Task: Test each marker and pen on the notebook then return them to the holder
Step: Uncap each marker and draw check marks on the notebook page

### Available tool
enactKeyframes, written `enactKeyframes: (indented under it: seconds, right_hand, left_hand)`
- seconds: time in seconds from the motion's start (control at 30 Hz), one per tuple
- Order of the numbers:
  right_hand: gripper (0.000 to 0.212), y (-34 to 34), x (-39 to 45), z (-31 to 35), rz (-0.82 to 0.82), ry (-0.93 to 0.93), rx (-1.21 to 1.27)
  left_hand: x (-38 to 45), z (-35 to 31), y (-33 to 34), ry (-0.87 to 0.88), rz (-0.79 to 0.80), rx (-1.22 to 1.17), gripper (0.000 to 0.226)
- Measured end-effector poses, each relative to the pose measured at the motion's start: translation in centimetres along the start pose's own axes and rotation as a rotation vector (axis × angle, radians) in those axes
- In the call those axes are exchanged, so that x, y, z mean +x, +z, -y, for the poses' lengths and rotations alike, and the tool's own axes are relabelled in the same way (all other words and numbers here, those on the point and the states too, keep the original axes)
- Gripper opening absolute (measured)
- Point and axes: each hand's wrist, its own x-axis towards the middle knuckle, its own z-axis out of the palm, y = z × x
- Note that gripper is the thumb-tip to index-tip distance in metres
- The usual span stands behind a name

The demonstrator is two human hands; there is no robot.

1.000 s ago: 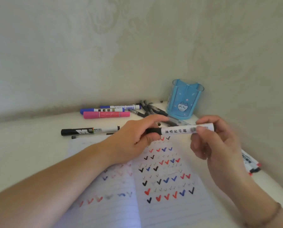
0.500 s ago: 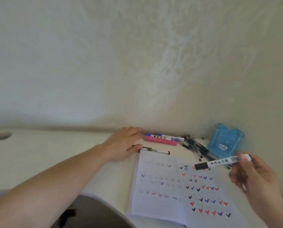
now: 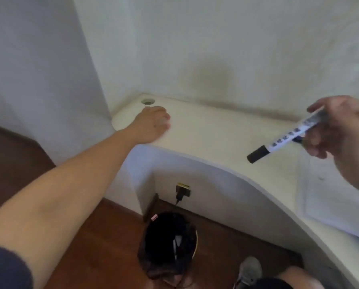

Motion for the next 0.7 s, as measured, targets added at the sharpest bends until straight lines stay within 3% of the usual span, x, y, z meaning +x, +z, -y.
enactKeyframes:
  seconds: [0.07, 0.33, 0.47, 0.7]
  right_hand:
    - [0.022, 4.2, 0.2, 0.1, 0.106, -0.005, -0.084]
    - [0.014, 11.7, -0.4, -2.1, 0.529, 0.063, -0.445]
    - [0.019, 11.0, -0.4, -2.1, 0.432, 0.026, -0.505]
    - [0.006, 6.7, 0.0, 1.6, 0.174, -0.05, -0.149]
  left_hand:
    - [0.0, 0.3, -0.1, -0.084, -0.036, -0.039, 0.059]
    - [0.2, 0.8, 0.2, -0.037, -0.107, -0.13, 0.032]
    - [0.6, 0.5, 0.2, -0.049, -0.092, -0.133, 0.032]
    - [0.6, 0.4, 0.2, -0.048, -0.079, -0.143, 0.019]
